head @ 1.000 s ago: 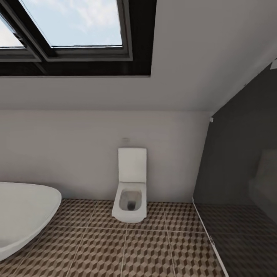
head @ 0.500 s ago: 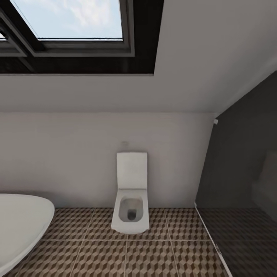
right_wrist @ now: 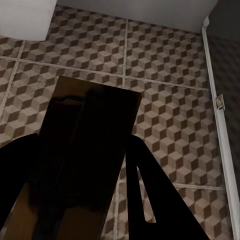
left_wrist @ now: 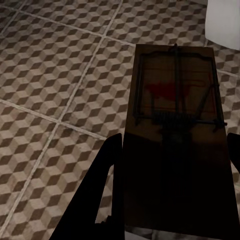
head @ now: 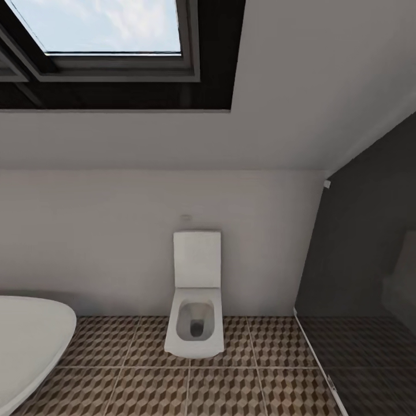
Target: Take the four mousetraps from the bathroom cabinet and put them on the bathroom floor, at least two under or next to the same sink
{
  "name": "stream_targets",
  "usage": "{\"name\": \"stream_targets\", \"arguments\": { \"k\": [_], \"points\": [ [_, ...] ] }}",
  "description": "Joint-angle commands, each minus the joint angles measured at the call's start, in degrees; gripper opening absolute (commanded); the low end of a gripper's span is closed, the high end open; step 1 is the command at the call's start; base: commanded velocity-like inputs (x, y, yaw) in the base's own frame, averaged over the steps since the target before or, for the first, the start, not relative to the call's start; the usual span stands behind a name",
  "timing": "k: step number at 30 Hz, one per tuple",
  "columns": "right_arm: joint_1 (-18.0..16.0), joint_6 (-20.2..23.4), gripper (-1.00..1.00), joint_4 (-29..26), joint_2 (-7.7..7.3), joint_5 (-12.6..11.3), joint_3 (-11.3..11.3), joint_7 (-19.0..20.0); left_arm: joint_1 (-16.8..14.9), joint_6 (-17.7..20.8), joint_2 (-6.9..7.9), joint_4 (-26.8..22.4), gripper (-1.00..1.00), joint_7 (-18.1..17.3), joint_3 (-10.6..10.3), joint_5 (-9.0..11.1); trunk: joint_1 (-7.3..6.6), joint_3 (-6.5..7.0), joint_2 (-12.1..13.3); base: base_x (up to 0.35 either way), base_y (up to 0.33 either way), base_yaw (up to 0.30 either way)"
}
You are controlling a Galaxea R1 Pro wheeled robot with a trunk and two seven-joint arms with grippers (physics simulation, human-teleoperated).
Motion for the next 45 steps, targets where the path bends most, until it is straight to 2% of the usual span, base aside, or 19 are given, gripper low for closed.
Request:
{"name": "stream_targets", "arguments": {
  "k": [1,7,24,39,45],
  "points": [
    [-0.04,-0.11,-1.00,0.19,-0.05,0.59,-0.36,-0.47,-0.08,-0.29,-0.03,0.21,-1.00,0.42,-0.50,0.03,0.02,-0.02,-0.05,0.002,-0.001,0.000],
    [-0.04,-0.11,-1.00,0.19,-0.07,0.58,-0.40,-0.47,-0.09,-0.02,0.08,0.22,-1.00,0.46,-0.57,0.03,0.02,-0.02,-0.05,0.154,-0.004,0.000],
    [-0.04,-0.16,-1.00,0.19,-0.08,0.58,-0.36,-0.47,-0.08,0.02,0.14,0.23,-1.00,0.48,-0.61,0.03,0.02,-0.02,-0.05,0.299,-0.116,0.000],
    [-0.04,-0.36,-1.00,0.19,-0.08,0.58,-0.32,-0.47,-0.11,-0.07,0.10,0.21,-1.00,0.48,-0.55,0.03,0.02,-0.02,-0.05,0.016,-0.008,0.000],
    [-0.04,-0.31,-1.00,0.19,-0.08,0.58,-0.32,-0.47,-0.08,0.03,0.12,0.21,-1.00,0.46,-0.57,0.03,0.02,-0.02,-0.05,0.214,0.000,0.000]
  ]
}}
